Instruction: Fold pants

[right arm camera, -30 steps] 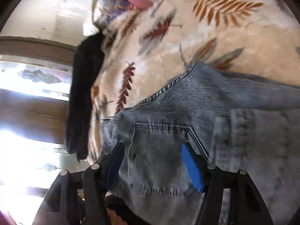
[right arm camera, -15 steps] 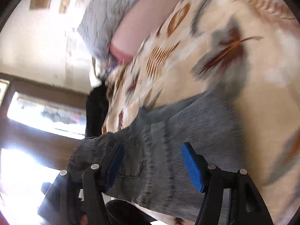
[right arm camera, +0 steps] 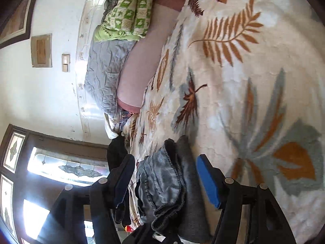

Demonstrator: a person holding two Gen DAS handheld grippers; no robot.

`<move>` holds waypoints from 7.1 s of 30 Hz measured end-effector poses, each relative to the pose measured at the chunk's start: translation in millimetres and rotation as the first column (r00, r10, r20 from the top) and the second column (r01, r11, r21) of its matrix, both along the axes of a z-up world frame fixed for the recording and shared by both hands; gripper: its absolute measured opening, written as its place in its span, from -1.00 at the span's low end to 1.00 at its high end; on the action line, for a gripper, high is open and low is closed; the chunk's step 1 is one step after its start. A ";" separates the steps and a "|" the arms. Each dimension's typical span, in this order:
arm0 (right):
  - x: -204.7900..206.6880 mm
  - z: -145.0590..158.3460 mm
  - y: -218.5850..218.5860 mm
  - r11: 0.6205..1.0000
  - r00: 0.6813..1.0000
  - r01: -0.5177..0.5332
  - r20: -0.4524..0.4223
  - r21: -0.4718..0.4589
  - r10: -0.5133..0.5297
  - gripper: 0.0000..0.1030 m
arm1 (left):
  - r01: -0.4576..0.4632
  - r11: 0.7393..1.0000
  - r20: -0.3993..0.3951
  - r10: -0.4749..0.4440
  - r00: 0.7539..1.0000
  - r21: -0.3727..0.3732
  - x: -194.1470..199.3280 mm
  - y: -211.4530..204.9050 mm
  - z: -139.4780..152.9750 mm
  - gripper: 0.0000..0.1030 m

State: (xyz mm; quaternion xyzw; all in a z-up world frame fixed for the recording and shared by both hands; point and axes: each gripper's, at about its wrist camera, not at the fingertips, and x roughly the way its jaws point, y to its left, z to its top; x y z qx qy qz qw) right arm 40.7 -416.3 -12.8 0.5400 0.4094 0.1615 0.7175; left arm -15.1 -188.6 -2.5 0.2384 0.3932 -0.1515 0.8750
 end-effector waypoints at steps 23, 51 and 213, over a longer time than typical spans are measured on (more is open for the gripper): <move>-55.5 -13.9 91.2 0.984 0.975 -0.176 -0.140 0.002 0.175 0.22 | -0.349 0.877 -0.083 0.341 0.936 -0.329 0.0 179.0 30.9 0.46; -59.9 69.7 175.4 0.802 0.974 -0.208 -0.047 -0.561 0.220 -0.89 | -0.327 0.821 -0.092 0.323 0.942 -0.468 -1.4 201.1 20.2 0.51; 24.8 12.2 132.6 0.813 0.914 -0.395 -0.271 -0.428 0.301 0.01 | -0.444 0.706 -0.268 0.355 0.896 -0.552 19.3 212.0 6.3 0.43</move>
